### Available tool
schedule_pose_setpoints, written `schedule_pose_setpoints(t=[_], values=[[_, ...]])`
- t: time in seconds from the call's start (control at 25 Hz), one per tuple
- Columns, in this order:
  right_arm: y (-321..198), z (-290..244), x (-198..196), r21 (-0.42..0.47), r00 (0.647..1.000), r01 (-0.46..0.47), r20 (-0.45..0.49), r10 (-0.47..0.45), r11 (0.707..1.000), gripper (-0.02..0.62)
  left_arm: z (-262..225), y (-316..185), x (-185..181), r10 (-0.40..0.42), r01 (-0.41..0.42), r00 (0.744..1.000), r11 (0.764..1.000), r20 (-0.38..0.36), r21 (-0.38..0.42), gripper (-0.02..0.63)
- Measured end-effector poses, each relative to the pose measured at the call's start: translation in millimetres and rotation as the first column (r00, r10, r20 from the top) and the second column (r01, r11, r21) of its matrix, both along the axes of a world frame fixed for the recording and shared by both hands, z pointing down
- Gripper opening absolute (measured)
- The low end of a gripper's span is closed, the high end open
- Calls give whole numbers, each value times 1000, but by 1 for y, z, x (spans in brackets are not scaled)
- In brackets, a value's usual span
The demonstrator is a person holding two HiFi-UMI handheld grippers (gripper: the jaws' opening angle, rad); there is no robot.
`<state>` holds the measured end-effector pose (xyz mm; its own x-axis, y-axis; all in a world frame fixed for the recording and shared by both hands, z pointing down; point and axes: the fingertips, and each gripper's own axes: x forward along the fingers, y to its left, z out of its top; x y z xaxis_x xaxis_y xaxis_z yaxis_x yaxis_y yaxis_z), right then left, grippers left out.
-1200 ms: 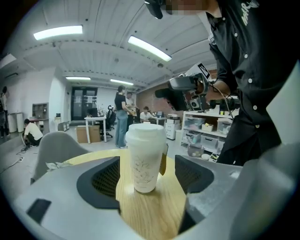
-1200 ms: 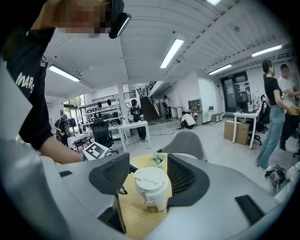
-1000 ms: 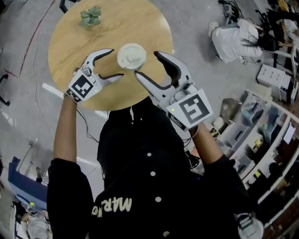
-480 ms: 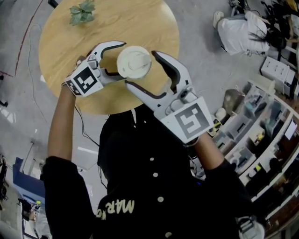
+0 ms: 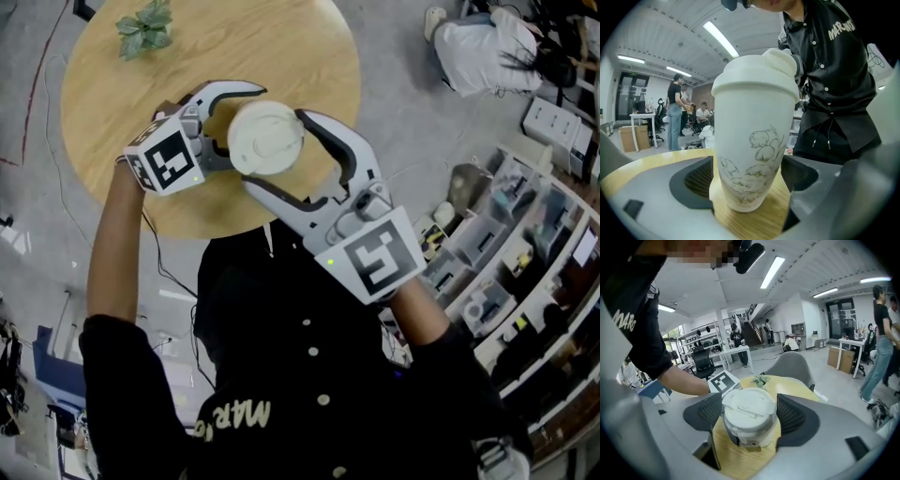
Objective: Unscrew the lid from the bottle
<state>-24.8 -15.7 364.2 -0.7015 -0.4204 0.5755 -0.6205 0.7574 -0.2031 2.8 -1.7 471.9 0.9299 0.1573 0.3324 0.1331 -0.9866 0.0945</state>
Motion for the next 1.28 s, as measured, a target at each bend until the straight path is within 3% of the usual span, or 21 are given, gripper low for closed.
schedule_pose_setpoints(t=[0.32,0.4,0.6,0.8,0.92,1.04,1.28], values=[[9,18,8,-30,1000,-24,-5,24,999,376,7,4,6,112,-112,994,993,-1,24,423],[7,14,4,-13,1000,-4,-10,4,1000,377,6,2,5,110,-109,994,993,-7,34,383],[-7,4,-10,69,999,28,-28,-26,997,387,9,3,5,103,-103,995,994,-7,40,382],[-9,16,-16,55,992,-16,-125,23,998,418,8,1,5,84,-84,996,996,-14,30,382],[-13,23,-18,97,978,-47,-197,65,994,440,9,0,4,83,-82,996,996,-15,31,382],[-17,23,-20,146,973,-55,-214,86,988,445,8,0,4,80,-80,997,996,-12,32,382],[-17,26,-16,141,968,-84,-223,115,986,473,10,0,5,80,-80,997,996,-11,34,380]])
